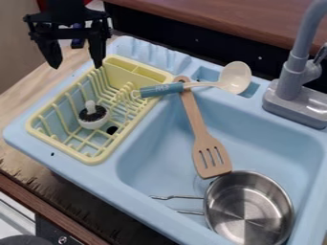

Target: Put the plastic ladle in the silver pot on the sink

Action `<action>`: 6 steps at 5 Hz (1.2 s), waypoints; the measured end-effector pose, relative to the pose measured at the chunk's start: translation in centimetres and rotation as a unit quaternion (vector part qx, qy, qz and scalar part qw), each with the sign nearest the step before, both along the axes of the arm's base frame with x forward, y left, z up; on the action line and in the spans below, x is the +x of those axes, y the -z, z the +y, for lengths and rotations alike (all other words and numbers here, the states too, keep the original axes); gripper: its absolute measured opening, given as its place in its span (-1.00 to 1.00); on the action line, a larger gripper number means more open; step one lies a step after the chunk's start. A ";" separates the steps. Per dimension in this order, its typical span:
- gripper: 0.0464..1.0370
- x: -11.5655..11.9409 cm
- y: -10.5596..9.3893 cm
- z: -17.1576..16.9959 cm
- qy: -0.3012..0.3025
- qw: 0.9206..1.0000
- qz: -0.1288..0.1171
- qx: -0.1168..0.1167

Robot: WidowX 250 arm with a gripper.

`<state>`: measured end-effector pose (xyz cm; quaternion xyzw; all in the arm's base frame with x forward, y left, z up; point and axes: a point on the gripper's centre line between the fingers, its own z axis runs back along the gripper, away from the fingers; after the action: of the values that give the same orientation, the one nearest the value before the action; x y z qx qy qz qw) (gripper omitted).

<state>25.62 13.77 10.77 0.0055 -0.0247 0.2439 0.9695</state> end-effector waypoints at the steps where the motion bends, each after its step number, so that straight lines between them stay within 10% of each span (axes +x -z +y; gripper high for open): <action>1: 0.92 -0.3 0.7 -0.1 0.005 1.000 0.012 -0.005; 2: 0.92 0.9 0.9 -1.6 0.131 0.991 0.011 0.019; 3: 0.92 2.0 0.8 -3.5 0.260 0.965 0.014 0.038; 4: 0.92 2.6 1.3 -5.1 0.370 0.926 0.024 0.074; 6: 0.92 3.0 1.9 -8.6 0.559 0.820 -0.018 0.123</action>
<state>28.57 5.19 8.90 0.1056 -0.0707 -0.3445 0.9301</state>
